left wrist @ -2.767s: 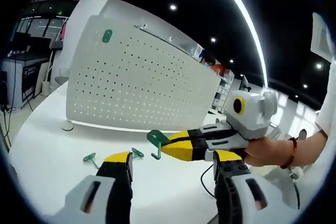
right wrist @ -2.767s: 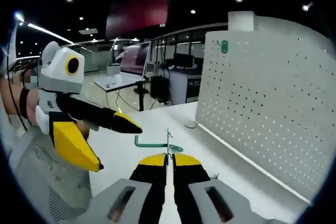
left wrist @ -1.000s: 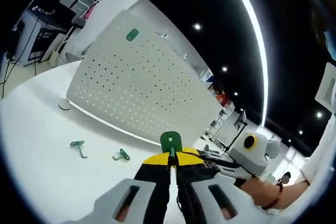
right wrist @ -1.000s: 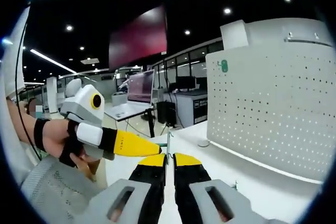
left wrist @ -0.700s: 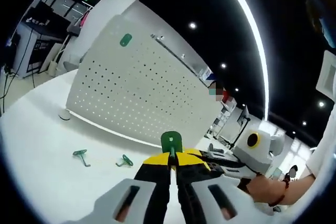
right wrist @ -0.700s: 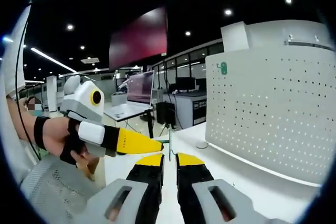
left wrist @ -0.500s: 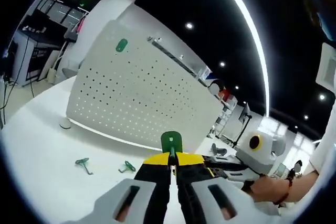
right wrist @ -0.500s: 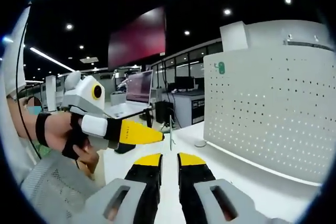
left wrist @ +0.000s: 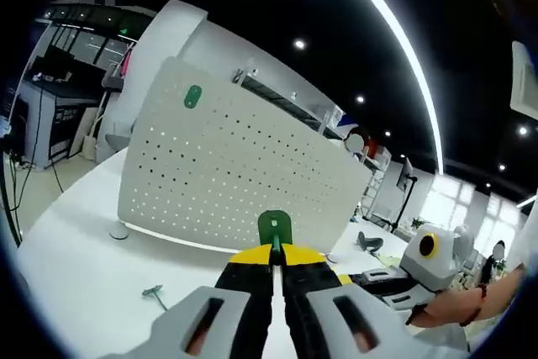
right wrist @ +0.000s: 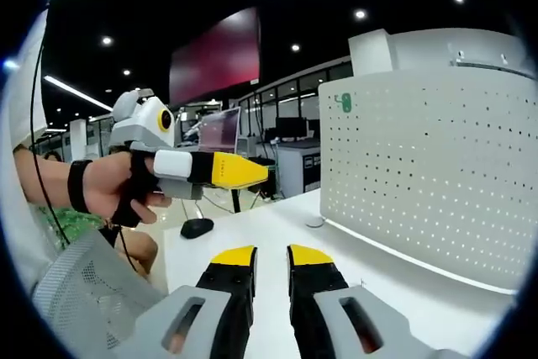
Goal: Insert the hook assembly into the mounting plate slot until the hook locks in place.
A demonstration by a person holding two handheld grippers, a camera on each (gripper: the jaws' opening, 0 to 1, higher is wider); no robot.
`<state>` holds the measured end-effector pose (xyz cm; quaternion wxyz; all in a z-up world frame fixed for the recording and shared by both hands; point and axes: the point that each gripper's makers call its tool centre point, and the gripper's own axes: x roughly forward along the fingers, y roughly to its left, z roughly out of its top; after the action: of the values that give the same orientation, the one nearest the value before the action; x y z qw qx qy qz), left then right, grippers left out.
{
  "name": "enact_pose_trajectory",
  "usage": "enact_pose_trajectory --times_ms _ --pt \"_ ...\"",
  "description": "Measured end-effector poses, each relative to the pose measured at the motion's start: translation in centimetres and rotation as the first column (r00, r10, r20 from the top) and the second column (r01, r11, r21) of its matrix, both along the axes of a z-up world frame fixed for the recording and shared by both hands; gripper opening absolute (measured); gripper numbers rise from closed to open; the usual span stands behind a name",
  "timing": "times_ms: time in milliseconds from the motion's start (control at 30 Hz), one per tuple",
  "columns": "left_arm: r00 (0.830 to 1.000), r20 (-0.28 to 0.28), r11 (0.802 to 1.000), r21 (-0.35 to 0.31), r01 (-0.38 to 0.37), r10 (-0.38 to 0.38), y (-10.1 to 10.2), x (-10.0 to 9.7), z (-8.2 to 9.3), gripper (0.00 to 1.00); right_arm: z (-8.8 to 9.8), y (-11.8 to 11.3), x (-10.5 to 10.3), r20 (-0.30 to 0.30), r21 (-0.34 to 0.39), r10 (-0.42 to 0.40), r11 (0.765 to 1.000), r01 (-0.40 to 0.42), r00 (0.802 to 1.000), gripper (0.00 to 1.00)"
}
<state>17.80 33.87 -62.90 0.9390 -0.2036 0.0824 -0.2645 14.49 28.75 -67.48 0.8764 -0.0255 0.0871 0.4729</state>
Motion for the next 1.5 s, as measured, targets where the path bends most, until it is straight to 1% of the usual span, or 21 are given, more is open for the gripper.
enact_pose_trajectory --times_ms 33,67,100,167,200,267,400,433,567,633,733,767,833,900,1000,1033,1167,1300,1367,1433,1500 --pt "1.000 0.016 0.999 0.042 -0.013 0.013 0.3 0.4 0.2 0.02 0.0 -0.1 0.0 -0.002 0.001 -0.003 1.000 0.003 1.000 0.13" --pt "0.999 0.032 0.998 0.062 0.002 -0.004 0.1 0.5 0.4 0.02 -0.1 -0.2 0.0 -0.004 0.000 -0.006 1.000 0.006 1.000 0.13" --pt "1.000 0.025 0.999 0.052 -0.004 0.003 0.1 0.8 0.7 0.02 -0.1 -0.4 0.0 -0.005 -0.003 -0.009 1.000 0.009 1.000 0.13" --pt "0.999 0.039 0.999 0.049 -0.008 0.006 0.1 1.3 1.3 0.02 -0.1 -0.6 0.0 -0.008 0.001 -0.014 1.000 0.014 1.000 0.13" --pt "0.999 0.043 0.998 0.055 -0.007 0.005 0.1 1.5 1.5 0.02 -0.1 -0.6 -0.1 -0.007 0.002 -0.015 1.000 0.015 1.000 0.13" --pt "0.998 0.060 0.996 0.088 -0.021 0.016 0.1 2.1 1.9 0.02 -0.1 -0.9 0.1 -0.004 -0.002 -0.024 1.000 0.024 1.000 0.14" --pt "0.997 0.078 0.995 0.096 -0.018 0.011 -0.1 3.1 2.7 0.02 0.1 -1.2 0.1 0.000 0.010 -0.037 0.999 0.037 0.999 0.14" --pt "0.996 0.085 0.994 0.102 -0.031 0.022 0.1 3.4 2.9 0.02 0.1 -1.2 0.1 0.001 0.010 -0.037 0.999 0.037 0.999 0.14" --pt "0.994 0.105 0.993 0.113 -0.038 0.026 0.0 4.3 3.6 0.02 0.1 -1.4 0.0 0.000 0.010 -0.042 0.999 0.042 0.999 0.14" --pt "0.993 0.115 0.988 0.143 -0.053 0.036 0.2 4.9 3.8 0.02 0.0 -1.4 0.0 0.002 0.006 -0.043 0.999 0.043 0.999 0.15" --pt "0.989 0.139 0.985 0.156 -0.078 0.056 0.5 5.6 4.7 0.02 0.0 -1.6 -0.1 0.001 0.007 -0.044 0.999 0.044 0.999 0.15" --pt "0.989 0.137 0.984 0.155 -0.083 0.061 0.5 5.7 4.9 0.02 0.0 -1.8 0.0 0.003 0.007 -0.049 0.999 0.049 0.999 0.15" --pt "0.986 0.151 0.980 0.176 -0.098 0.072 0.7 6.1 5.3 0.02 0.0 -2.0 0.0 0.000 0.009 -0.050 0.999 0.050 0.999 0.15" --pt "0.984 0.159 0.978 0.176 -0.112 0.084 0.9 6.7 5.8 0.02 0.1 -2.1 0.1 0.002 0.006 -0.057 0.998 0.057 0.998 0.15" --pt "0.980 0.169 0.972 0.191 -0.140 0.108 1.3 7.4 6.3 0.02 0.3 -2.2 0.2 0.008 0.015 -0.061 0.998 0.061 0.998 0.15" --pt "0.975 0.185 0.963 0.215 -0.160 0.121 1.5 7.7 6.6 0.02 0.4 -2.2 0.2 0.007 0.016 -0.062 0.998 0.062 0.998 0.15" --pt "0.975 0.187 0.955 0.244 -0.166 0.122 1.3 8.3 6.8 0.02 0.6 -2.2 0.2 0.004 0.031 -0.061 0.998 0.061 0.998 0.14" --pt "0.972 0.193 0.951 0.249 -0.182 0.135 1.5 9.1 7.2 0.02 0.5 -2.4 0.0 0.005 0.026 -0.062 0.998 0.062 0.998 0.15" --pt "0.970 0.186 0.941 0.268 -0.204 0.157 1.9 9.8 7.1 0.02 0.5 -2.6 0.1 0.013 0.029 -0.065 0.997 0.065 0.998 0.15" --pt "0.970 0.182 0.941 0.269 -0.204 0.158 1.9 10.2 7.2 0.02 0.4 -3.0 0.2 0.007 0.029 -0.075 0.997 0.075 0.997 0.15" --pt "0.967 0.196 0.935 0.282 -0.215 0.163 2.0 10.4 7.5 0.02 0.2 -3.4 0.3 0.004 0.032 -0.086 0.996 0.086 0.996 0.15"
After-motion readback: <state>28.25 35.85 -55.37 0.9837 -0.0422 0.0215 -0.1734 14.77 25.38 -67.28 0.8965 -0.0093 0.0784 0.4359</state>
